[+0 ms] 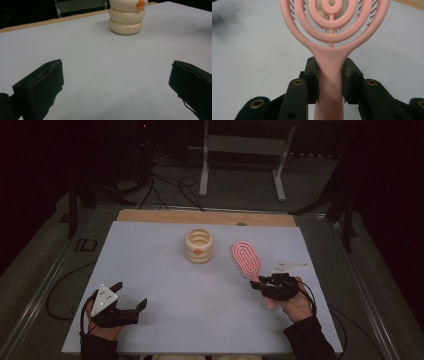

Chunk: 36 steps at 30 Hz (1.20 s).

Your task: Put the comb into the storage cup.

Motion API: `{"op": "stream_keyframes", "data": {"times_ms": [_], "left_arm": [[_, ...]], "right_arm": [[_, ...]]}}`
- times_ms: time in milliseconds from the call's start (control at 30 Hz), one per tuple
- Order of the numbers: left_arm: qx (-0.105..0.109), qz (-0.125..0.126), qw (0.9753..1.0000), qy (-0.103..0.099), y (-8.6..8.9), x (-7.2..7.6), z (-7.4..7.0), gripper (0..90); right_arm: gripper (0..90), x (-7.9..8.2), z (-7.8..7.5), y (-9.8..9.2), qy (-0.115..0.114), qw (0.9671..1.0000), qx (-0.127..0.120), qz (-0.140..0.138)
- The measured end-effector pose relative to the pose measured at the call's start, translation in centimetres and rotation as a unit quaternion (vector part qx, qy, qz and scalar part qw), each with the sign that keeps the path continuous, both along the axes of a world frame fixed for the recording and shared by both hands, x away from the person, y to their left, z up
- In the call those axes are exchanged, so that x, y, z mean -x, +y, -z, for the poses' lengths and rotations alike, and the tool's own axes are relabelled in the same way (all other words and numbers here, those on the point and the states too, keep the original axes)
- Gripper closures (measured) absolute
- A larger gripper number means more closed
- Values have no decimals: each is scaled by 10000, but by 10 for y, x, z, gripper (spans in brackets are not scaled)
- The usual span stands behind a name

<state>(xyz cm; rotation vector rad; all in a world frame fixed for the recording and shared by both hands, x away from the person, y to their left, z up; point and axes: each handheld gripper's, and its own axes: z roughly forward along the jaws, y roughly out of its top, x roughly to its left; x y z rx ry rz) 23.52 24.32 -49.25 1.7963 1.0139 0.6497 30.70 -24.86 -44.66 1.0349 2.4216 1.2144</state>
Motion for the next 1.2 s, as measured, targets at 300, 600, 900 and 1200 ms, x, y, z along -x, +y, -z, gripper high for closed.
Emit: {"op": "stream_keyframes", "data": {"times_ms": [300,600,900,1200], "left_arm": [[-50,31,10000,16,-3,-1,1,6],[-178,127,9997,68,-10,-1,1,6],[50,223,9997,56,-16,-4,-3,6],[11,382,9993,62,-29,-11,-9,5]], "right_arm": [[696,5,1,0,-39,10000,-61,-11],[697,7,1,6,-138,9998,-146,-20],[697,7,0,13,-236,9993,-291,-9],[697,6,-2,19,-305,9988,-391,29]]}}
